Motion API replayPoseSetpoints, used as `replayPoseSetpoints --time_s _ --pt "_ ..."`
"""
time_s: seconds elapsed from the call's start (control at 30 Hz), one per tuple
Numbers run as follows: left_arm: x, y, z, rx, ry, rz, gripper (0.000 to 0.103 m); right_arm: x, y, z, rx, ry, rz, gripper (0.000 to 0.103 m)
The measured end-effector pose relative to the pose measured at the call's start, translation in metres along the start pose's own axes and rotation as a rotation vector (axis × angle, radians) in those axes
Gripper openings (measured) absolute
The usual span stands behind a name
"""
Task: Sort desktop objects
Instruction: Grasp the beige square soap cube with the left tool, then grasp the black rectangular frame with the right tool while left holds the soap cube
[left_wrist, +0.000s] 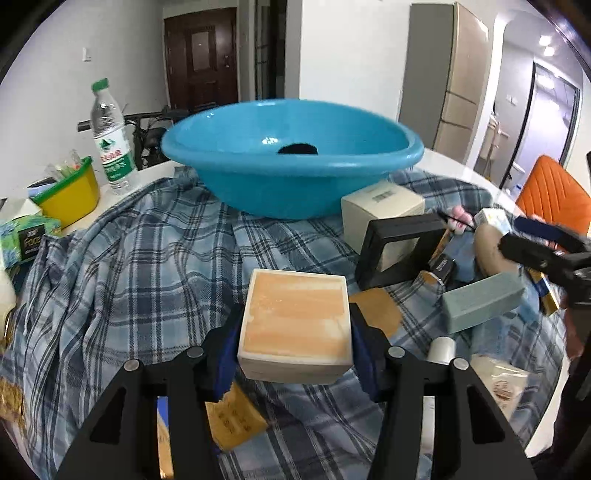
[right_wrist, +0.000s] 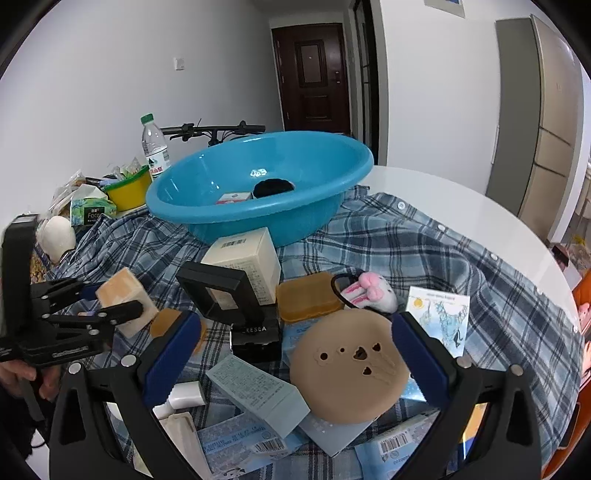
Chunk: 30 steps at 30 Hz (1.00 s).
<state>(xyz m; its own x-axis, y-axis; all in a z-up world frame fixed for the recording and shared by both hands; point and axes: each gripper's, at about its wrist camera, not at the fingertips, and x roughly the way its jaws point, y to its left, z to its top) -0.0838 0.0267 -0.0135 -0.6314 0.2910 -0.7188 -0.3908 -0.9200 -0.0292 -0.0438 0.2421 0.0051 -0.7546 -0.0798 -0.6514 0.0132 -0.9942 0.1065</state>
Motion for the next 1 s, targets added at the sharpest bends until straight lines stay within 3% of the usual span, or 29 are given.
replayPoseSetpoints --time_s 0.2,0.4,0.5,0.77,0.87,1.0 --pt "-0.015 0.0 -0.006 -0.037 -0.034 0.06 0.055 0.001 0.0 -0.006 0.012 0.013 0.011 0.103" --pt "-0.025 0.001 -0.013 -0.154 -0.088 0.087 0.055 0.002 0.007 -0.01 0.001 0.014 0.031 0.103" --pt "-0.025 -0.002 -0.012 -0.153 -0.098 0.118 0.055 0.005 0.01 -0.011 -0.006 0.024 0.034 0.103" --pt "-0.019 0.005 -0.015 -0.183 -0.089 0.131 0.055 0.023 0.029 0.002 0.096 0.023 0.137 0.103" --pt "-0.024 0.008 -0.016 -0.19 -0.105 0.142 0.056 0.04 0.039 0.009 0.133 0.053 0.094 0.103" --pt "-0.033 0.016 -0.02 -0.202 -0.129 0.138 0.055 0.058 0.053 0.014 0.217 0.074 -0.057 0.103"
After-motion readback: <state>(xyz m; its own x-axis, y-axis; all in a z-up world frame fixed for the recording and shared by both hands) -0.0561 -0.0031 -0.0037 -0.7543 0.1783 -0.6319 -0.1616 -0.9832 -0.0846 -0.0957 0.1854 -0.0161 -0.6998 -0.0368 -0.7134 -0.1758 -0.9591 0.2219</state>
